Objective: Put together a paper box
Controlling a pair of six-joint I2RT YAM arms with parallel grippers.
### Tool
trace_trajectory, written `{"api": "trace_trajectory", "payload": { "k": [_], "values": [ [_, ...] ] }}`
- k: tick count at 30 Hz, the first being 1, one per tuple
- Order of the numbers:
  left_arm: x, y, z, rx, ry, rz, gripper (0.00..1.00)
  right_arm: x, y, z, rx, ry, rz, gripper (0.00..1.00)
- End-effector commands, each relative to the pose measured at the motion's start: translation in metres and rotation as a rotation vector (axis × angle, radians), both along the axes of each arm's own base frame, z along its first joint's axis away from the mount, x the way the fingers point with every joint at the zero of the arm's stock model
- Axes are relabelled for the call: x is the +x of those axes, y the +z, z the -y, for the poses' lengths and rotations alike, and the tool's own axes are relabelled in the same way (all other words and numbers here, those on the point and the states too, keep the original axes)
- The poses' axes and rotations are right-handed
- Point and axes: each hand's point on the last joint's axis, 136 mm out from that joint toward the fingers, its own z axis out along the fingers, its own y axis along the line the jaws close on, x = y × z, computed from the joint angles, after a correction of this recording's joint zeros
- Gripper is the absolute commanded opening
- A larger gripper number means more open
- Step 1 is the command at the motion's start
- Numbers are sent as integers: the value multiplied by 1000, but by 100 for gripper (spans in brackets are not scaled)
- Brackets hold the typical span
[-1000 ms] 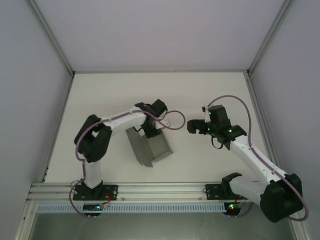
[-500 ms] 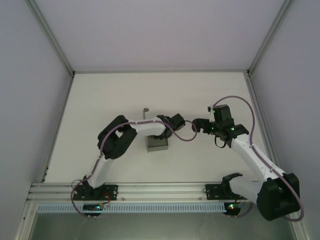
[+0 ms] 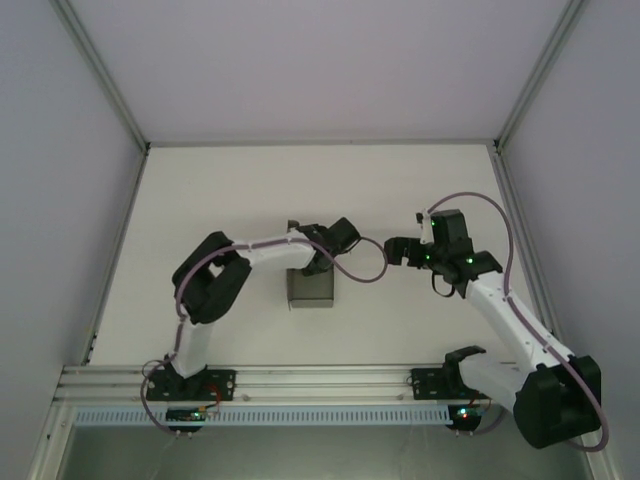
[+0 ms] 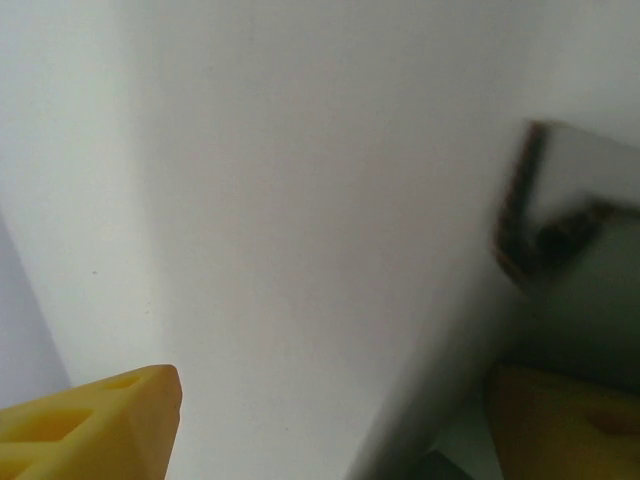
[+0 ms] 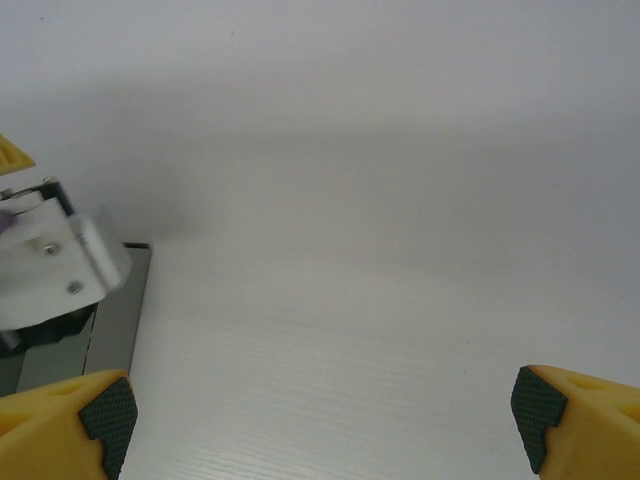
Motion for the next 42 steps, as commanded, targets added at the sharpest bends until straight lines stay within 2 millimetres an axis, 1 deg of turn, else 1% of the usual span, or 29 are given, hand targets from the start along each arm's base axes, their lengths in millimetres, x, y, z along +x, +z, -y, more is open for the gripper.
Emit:
{"api": "trace_trajectory", "payload": {
  "k": [1,4,6,7,10,12,14,16,18,20,23,24,25,27,28,30,32,33,34,36,38,39,42],
  "values": [
    [-21,33,12,-108,-105,-76,100,4,8,2,-14,23,32,99],
    [-28,60,27,-238,-148,-89,100,10,9,-1,-6,47,38,99],
    [-28,81,34,-333,-153,-75,100,14,10,-7,8,77,44,99],
    [-23,97,39,-401,-151,-47,100,18,11,-9,9,86,53,99],
    [-12,135,39,-556,-115,6,100,29,16,-22,3,163,79,99],
    [-11,150,36,-646,-98,-5,100,35,21,-31,-2,207,95,99],
    [-8,160,33,-726,-68,-11,100,37,22,-49,-6,311,115,99],
    [2,168,22,-789,24,27,99,35,22,-74,-14,453,133,97],
    [12,176,5,-882,142,44,100,35,14,-100,-38,579,124,91],
    [19,189,-16,-1010,276,33,100,32,1,-128,-77,729,100,86],
    [20,203,-53,-1196,435,-19,100,35,-25,-159,-177,901,58,75],
    [20,204,-67,-1248,494,-28,100,36,-32,-169,-215,974,57,71],
    [19,203,-82,-1281,552,-23,99,37,-41,-175,-241,1025,44,70],
    [17,194,-114,-1326,681,-4,100,34,-58,-186,-283,1138,19,70],
    [16,188,-128,-1328,734,11,100,34,-67,-191,-303,1185,13,69],
    [12,166,-158,-1311,860,39,100,33,-82,-198,-338,1246,-13,66],
    [6,145,-178,-1293,954,38,99,35,-89,-202,-357,1271,-37,62],
    [3,134,-186,-1283,992,35,99,34,-93,-204,-354,1287,-56,59],
    [0,125,-193,-1278,1021,33,100,33,-96,-204,-352,1308,-66,54],
    [-5,111,-202,-1273,1061,32,99,34,-100,-206,-358,1315,-78,47],
    [-8,102,-208,-1271,1079,33,100,34,-108,-207,-370,1328,-86,43],
    [-9,100,-210,-1271,1082,36,100,36,-110,-208,-374,1325,-82,38],
    [-9,96,-211,-1279,1081,37,100,43,-119,-214,-385,1293,-75,26]
  ]
}}
